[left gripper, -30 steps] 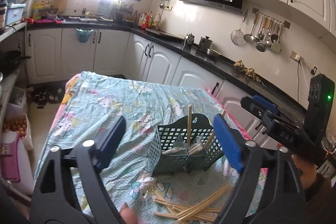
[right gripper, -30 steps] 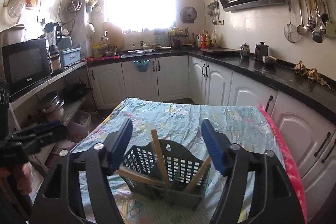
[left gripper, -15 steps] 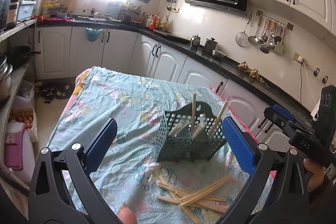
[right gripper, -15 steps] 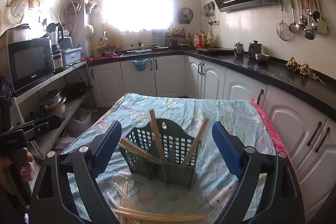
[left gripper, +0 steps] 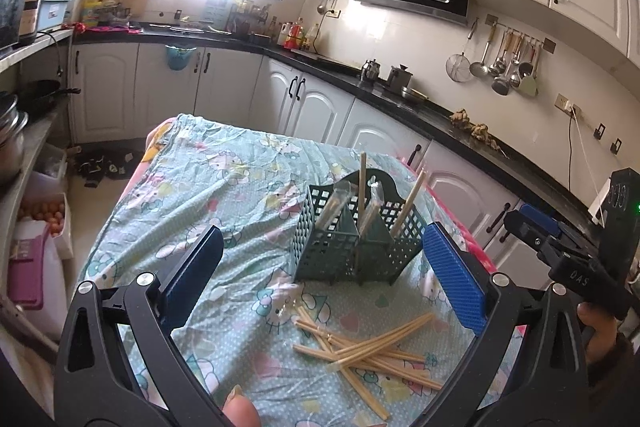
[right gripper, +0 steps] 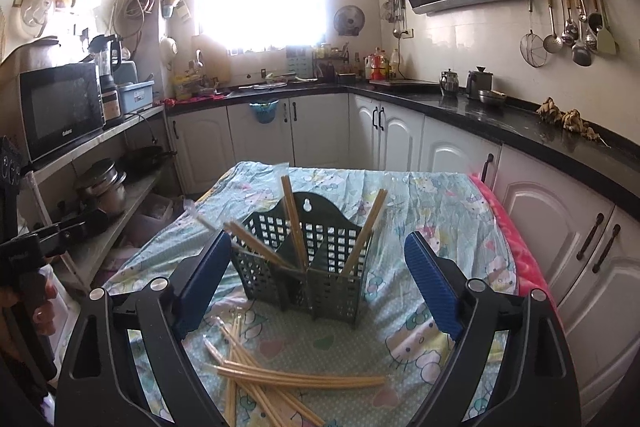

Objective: Organize utensils
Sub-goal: 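Withdraw both open tools from the caddy toward the chopstick pile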

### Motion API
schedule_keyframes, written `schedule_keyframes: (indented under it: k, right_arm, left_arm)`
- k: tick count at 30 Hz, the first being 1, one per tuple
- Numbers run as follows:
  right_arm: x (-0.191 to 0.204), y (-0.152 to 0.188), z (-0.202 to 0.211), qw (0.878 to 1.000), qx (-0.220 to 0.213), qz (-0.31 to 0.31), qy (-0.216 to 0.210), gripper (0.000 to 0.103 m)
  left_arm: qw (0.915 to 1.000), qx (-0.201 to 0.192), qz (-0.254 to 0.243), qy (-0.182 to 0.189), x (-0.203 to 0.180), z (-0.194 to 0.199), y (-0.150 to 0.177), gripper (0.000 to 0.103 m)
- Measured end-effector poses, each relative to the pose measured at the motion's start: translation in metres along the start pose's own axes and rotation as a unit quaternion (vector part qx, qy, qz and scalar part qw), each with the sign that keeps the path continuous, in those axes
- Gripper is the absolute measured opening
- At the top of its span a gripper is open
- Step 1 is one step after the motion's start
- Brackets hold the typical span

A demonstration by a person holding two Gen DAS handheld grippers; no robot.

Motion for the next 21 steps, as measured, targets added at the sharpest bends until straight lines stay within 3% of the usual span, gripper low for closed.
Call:
schedule_keyframes:
  k: [21]
  right_arm:
    - [0.001,0.056,-0.002,0.998,0.064,0.0,-0.002,0.086]
  left_arm:
    - [0.9979,0.065,-0.004,-0.002,0.004,-0.014,0.057,0.092]
Point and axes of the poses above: each gripper's, at about its wrist camera, not at the fingertips, and z roughly against the way its jaws point, x to its left, y to its underside, the point moved 4 cm from there along -z, roughly the way its jaws point, and after that the axes turned 12 degrees about -y, right-handed, at the moved point
